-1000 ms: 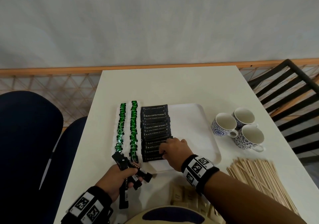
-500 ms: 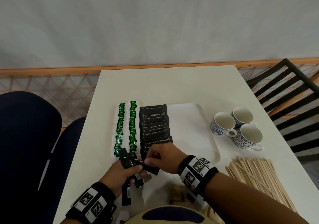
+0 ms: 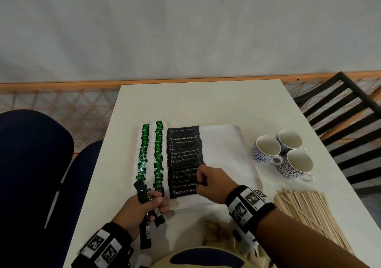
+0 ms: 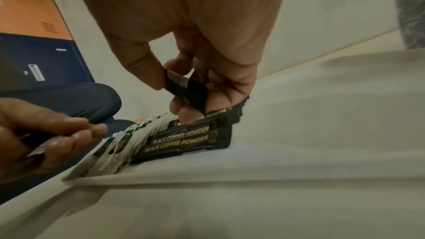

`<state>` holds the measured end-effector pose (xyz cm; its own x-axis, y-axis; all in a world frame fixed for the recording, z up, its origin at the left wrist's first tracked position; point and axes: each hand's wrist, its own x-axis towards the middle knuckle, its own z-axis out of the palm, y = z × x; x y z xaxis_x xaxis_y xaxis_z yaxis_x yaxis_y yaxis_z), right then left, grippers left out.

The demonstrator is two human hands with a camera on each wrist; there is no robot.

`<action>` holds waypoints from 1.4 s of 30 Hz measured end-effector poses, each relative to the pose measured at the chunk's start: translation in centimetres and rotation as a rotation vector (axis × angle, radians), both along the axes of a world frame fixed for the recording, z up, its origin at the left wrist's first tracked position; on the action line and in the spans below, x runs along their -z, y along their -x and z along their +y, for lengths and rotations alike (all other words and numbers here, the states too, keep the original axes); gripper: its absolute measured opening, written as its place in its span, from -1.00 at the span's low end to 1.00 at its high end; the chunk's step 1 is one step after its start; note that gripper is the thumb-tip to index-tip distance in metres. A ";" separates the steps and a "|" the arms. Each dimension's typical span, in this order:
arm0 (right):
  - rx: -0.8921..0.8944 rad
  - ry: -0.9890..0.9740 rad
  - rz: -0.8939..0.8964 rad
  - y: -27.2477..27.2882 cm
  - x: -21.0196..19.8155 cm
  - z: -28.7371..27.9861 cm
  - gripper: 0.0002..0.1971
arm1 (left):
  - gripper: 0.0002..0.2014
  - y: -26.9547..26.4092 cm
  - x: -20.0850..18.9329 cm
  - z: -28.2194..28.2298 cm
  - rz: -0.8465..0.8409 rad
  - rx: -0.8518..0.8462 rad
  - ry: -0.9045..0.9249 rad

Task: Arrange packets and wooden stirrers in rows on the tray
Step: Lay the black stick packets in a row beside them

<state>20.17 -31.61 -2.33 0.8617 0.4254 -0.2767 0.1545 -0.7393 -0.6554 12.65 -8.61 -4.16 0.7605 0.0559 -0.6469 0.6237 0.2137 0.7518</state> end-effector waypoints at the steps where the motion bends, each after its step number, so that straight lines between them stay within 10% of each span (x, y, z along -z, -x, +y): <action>1: -0.012 0.008 0.005 0.0 0.1 -0.2 -0.77 | -0.88 0.0 0.1 0.1 0.001 -0.004 0.003; 42: -0.352 0.521 -0.300 0.9 2.3 1.7 -0.70 | -0.91 0.4 -0.3 0.1 0.022 0.036 -0.011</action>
<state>19.27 -29.87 -4.61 0.7683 0.5697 -0.2919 0.5615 -0.8187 -0.1201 12.22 -8.50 -3.82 0.7480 0.0358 -0.6628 0.6471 0.1828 0.7402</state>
